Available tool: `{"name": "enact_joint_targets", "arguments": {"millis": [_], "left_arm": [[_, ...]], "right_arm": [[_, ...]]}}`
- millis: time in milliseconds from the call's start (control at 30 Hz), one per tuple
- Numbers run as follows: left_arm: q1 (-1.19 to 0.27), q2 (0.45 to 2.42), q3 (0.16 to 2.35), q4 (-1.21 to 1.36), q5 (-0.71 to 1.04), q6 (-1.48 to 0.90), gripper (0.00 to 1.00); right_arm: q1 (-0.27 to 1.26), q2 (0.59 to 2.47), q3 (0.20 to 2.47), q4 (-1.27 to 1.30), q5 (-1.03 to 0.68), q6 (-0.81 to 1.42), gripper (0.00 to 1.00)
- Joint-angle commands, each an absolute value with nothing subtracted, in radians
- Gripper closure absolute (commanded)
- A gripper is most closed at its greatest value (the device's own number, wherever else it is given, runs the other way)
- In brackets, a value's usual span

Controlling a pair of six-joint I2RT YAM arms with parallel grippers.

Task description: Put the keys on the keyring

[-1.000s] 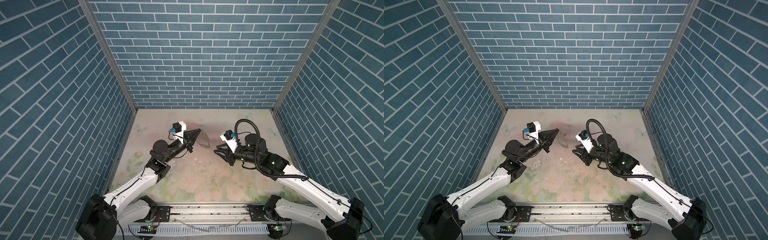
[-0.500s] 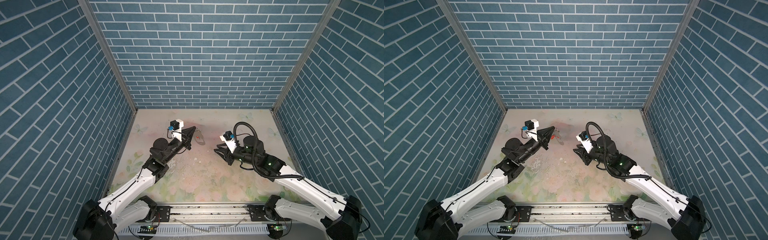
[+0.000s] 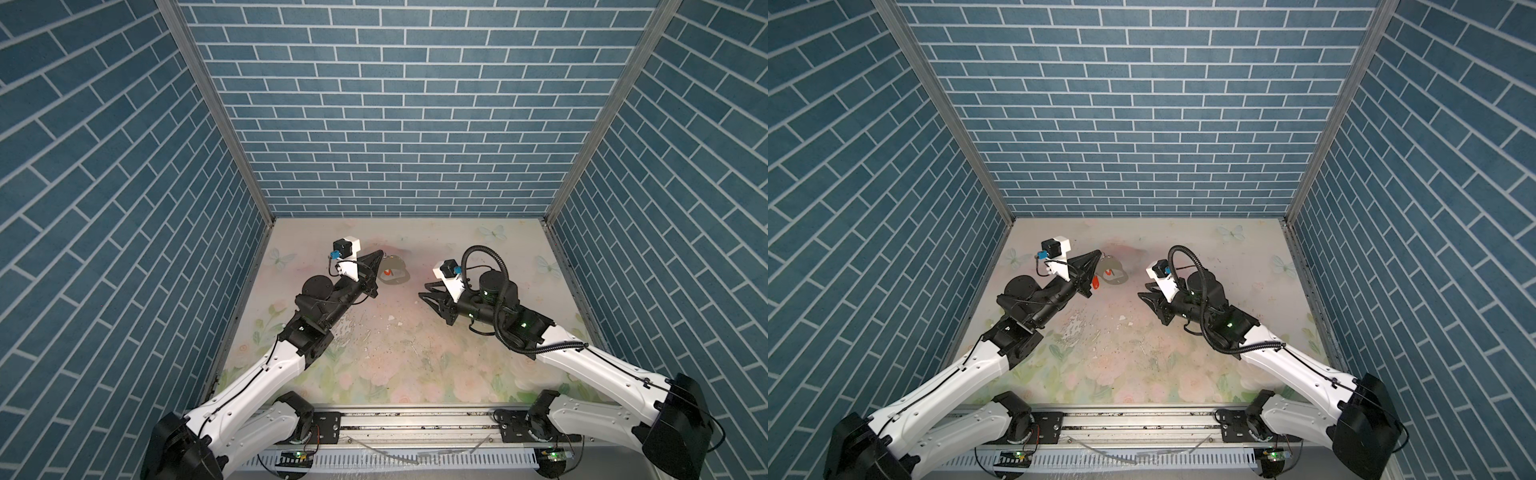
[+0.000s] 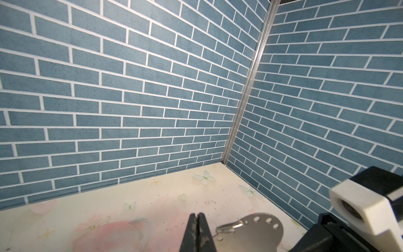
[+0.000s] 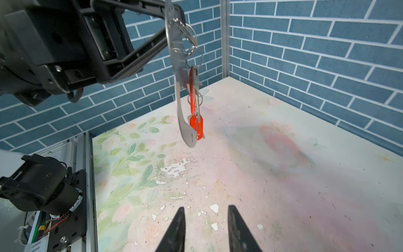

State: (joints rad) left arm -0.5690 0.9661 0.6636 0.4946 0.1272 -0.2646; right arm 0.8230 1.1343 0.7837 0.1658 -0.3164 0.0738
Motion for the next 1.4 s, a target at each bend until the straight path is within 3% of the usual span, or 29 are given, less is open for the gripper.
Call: {"name": "enact_joint_targets", "arguments": {"millis": [0, 733, 1367], "left_arm": [[-0.567, 0.951, 0.693, 0.497, 0.124, -0.262, 1.00], [-0.568, 0.939, 0.681, 0.538, 0.113, -0.294, 1.00], [-0.570, 0.935, 0.660, 0.559, 0.116, -0.314, 1.00]], "right_arm": [[0.825, 1.173, 0.796, 0.244, -0.402, 0.077, 0.66], [0.831, 1.343, 0.923, 0.371, -0.515, 0.089, 0.61], [0.838, 1.396, 0.957, 0.453, -0.430, 0.120, 0.64]]}}
